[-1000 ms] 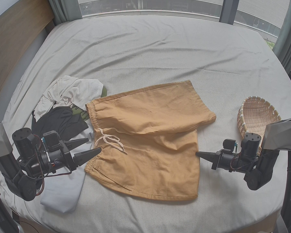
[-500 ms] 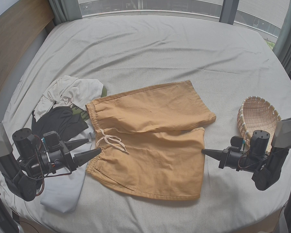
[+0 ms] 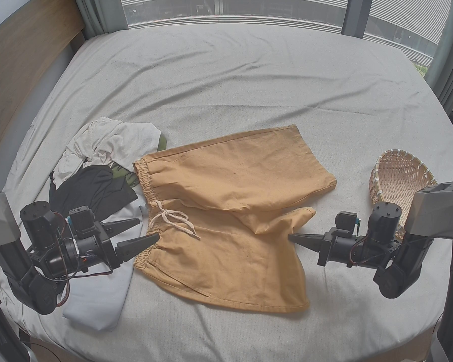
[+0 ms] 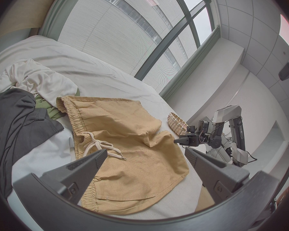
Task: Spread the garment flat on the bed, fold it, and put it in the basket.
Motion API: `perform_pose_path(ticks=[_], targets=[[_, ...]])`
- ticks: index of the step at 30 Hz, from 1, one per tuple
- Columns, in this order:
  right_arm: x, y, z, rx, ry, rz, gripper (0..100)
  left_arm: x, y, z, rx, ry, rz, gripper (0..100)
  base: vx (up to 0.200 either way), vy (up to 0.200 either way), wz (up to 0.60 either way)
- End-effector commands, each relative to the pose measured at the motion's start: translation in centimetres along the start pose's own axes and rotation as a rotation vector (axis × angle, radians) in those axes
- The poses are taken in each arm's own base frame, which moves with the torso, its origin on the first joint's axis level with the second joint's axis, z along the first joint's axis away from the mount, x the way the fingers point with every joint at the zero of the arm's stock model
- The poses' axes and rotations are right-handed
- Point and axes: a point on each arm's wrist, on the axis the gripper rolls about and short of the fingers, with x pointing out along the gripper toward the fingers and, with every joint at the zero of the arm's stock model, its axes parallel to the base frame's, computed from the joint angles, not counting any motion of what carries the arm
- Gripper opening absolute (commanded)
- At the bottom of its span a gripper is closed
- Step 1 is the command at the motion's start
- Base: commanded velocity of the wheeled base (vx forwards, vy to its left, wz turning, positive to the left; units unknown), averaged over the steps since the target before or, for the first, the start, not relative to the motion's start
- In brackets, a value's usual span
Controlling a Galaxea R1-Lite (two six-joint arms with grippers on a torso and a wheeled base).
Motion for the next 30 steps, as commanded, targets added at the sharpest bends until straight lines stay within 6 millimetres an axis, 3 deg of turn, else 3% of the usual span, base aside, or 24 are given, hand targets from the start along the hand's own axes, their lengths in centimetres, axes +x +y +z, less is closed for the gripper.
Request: perform_pose_path(ticks=[1,15,30], targets=[[2.7,-0.2,-0.5,-0.024,0.002,0.052,0,0.0,0.0,-0.1,-0.002,0.002,-0.002,100,0.000,0.000,0.00],[7.9,2.7,-1.0,-0.046,0.047,0.181,0,0.0,0.0,-0.1,-0.003,0.003,-0.002,100,0.000,0.000,0.00],[10.9,2.9,-2.0,-0.022,0.109,0.207,0,0.0,0.0,-0.1,-0.002,0.003,-0.002,100,0.000,0.000,0.00]])
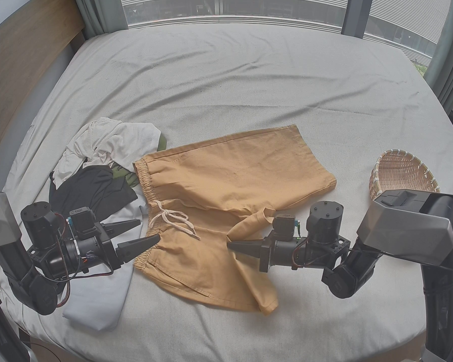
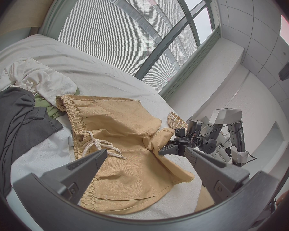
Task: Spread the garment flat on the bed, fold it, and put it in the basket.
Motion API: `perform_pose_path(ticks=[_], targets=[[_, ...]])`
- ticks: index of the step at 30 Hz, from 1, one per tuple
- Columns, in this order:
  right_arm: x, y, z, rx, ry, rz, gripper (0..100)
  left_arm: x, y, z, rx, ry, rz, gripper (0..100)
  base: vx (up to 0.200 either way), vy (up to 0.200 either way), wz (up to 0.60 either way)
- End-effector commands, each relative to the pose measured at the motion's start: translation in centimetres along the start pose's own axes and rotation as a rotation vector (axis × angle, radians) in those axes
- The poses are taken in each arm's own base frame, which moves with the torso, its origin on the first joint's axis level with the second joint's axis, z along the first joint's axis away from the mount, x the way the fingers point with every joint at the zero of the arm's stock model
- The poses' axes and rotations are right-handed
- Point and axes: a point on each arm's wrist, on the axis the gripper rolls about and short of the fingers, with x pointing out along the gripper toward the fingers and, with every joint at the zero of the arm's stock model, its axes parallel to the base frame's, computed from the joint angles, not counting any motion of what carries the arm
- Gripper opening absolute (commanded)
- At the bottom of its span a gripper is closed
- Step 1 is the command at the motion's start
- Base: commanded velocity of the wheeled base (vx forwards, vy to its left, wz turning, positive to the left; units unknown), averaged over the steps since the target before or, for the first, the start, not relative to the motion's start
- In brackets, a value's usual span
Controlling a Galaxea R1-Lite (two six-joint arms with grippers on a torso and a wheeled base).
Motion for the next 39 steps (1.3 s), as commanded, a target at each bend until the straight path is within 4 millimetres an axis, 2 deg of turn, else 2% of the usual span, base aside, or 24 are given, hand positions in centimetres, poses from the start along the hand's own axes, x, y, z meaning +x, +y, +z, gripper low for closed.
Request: perform_pose_path(ticks=[1,8,9,19,24,27,33,39], targets=[[0.9,-0.1,-0.4,0.001,0.010,0.012,0,0.0,0.0,0.0,0.001,-0.001,-0.001,100,0.000,0.000,0.00],[1.7,-0.3,-1.1,0.016,0.042,0.015,0,0.0,0.0,0.0,0.001,-0.001,0.001,100,0.000,0.000,0.00],[1.9,-0.4,-1.3,0.020,0.048,0.014,100,0.0,0.0,0.0,0.001,-0.001,-0.001,100,0.000,0.000,0.00],[1.6,0.2,-0.8,0.011,0.033,0.010,100,0.0,0.1,0.1,0.002,-0.003,0.000,100,0.000,0.000,0.00],[0.1,1.3,0.7,-0.010,-0.004,-0.010,100,0.0,0.2,0.0,0.000,-0.003,0.003,100,0.000,0.000,0.00],[-2.4,1.7,1.5,-0.016,-0.033,-0.040,100,0.0,0.2,0.0,0.000,-0.003,0.003,100,0.000,0.000,0.00],[-5.9,0.5,0.6,-0.004,-0.065,-0.112,100,0.1,0.3,-0.1,-0.003,0.000,0.002,100,0.000,0.000,0.00],[-6.3,-0.9,-1.0,0.010,-0.063,-0.139,100,0.1,0.3,-0.1,-0.005,0.002,0.003,100,0.000,0.000,0.00]])
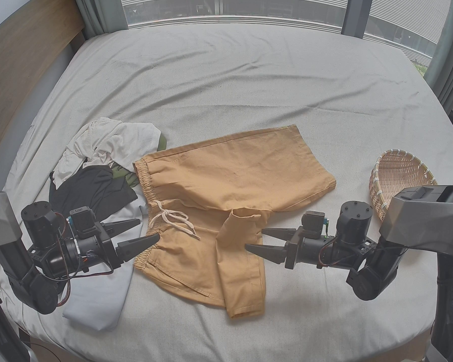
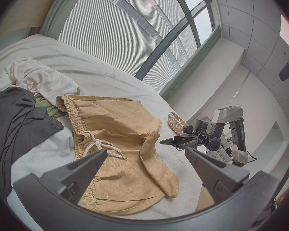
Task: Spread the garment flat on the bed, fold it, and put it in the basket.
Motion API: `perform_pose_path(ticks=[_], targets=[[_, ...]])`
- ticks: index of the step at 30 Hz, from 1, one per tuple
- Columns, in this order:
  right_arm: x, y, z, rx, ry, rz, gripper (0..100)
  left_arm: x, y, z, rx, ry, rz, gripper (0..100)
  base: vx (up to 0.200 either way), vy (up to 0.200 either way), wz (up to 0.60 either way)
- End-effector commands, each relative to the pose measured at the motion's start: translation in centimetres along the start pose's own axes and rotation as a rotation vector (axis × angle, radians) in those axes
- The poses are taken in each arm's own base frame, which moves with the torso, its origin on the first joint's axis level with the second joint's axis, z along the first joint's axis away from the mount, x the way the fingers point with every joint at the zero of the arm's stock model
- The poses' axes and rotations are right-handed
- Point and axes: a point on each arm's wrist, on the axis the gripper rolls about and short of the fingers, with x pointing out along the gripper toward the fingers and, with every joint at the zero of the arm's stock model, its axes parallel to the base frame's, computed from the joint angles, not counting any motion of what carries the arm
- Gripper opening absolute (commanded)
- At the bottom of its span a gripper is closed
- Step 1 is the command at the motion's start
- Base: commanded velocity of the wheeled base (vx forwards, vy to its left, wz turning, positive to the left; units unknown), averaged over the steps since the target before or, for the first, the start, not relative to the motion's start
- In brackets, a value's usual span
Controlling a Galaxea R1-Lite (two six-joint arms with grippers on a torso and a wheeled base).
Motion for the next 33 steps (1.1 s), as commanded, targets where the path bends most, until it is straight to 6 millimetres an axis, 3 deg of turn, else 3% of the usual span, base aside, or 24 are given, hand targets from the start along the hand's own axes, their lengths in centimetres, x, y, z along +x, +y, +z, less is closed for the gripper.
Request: perform_pose_path(ticks=[1,8,33], targets=[[-0.6,-1.1,-1.4,0.029,0.023,-0.032,100,0.1,0.1,-0.1,-0.003,0.002,0.000,100,0.000,0.000,0.00],[-0.3,-1.7,-3.0,0.026,0.058,-0.039,100,0.1,0.1,-0.1,-0.002,0.001,0.000,100,0.000,0.000,0.00],[0.9,-0.9,-3.9,0.021,0.082,-0.001,100,0.1,0.0,-0.1,-0.002,0.003,-0.006,100,0.000,0.000,0.00]])
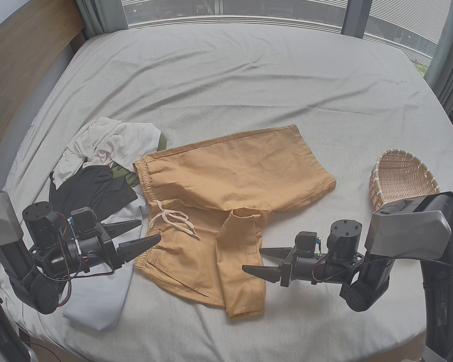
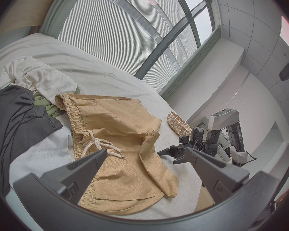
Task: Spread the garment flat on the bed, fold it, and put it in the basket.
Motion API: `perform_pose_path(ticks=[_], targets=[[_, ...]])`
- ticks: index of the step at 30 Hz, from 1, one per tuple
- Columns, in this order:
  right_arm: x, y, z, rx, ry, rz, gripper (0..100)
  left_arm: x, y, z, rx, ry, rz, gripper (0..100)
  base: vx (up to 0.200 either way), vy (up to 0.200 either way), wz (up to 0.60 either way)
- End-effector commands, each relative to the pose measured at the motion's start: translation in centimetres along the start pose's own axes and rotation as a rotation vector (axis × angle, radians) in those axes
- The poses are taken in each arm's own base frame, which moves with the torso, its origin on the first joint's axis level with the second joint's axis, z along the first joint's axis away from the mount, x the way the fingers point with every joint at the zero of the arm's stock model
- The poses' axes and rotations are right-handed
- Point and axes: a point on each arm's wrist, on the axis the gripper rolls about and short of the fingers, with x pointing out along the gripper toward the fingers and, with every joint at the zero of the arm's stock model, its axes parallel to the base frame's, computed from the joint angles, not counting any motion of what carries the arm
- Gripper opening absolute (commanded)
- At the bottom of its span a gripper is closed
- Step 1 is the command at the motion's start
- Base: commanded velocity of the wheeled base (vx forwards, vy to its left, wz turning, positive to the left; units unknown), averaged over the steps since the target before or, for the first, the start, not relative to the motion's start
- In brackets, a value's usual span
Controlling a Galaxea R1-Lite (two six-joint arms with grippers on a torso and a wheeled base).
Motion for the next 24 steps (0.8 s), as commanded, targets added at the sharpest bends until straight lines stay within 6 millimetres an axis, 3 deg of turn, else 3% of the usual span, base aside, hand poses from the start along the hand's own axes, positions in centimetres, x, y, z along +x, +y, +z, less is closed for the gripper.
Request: perform_pose_path(ticks=[1,14,24], targets=[[0.0,-0.1,0.0,0.001,0.000,0.000,100,0.0,0.0,0.0,0.002,-0.002,-0.001,100,0.000,0.000,0.00],[-0.6,0.6,0.4,-0.003,-0.008,0.001,100,0.0,0.0,0.1,0.003,-0.004,0.002,100,0.000,0.000,0.00],[0.3,-0.1,1.3,-0.028,-0.041,0.007,100,0.0,0.0,0.1,0.004,-0.005,0.000,100,0.000,0.000,0.00]])
